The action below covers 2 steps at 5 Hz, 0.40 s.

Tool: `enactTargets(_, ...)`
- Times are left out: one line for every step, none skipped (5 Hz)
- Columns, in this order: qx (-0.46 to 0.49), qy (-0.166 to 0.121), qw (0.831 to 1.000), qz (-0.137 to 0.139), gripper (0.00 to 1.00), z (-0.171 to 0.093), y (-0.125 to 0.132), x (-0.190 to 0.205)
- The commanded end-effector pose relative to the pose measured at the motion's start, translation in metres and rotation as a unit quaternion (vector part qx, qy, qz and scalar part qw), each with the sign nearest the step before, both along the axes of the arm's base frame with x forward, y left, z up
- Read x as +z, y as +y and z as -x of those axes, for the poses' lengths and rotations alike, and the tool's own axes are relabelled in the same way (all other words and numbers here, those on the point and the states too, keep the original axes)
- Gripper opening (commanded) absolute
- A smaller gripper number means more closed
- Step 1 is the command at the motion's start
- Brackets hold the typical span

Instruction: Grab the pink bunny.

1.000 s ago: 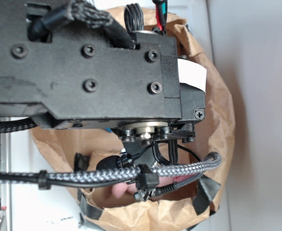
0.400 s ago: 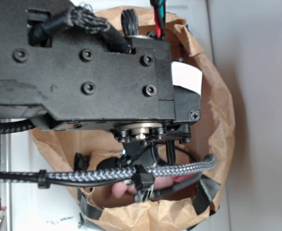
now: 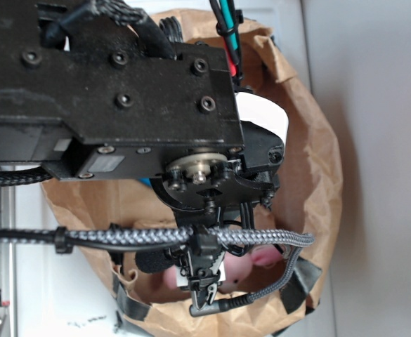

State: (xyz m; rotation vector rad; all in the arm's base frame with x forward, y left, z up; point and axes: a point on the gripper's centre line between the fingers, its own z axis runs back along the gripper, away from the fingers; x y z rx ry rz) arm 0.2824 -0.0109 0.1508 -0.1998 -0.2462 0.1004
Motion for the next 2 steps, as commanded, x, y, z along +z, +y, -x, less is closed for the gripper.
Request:
enactTargets(-0.022,-0.027,0.998,0.047,1.00,-0.0049,0.0069,0.0060)
enactTargets(-0.028,-0.024,0.998,0.045,1.00,-0.0087,0.0001,-0.0014)
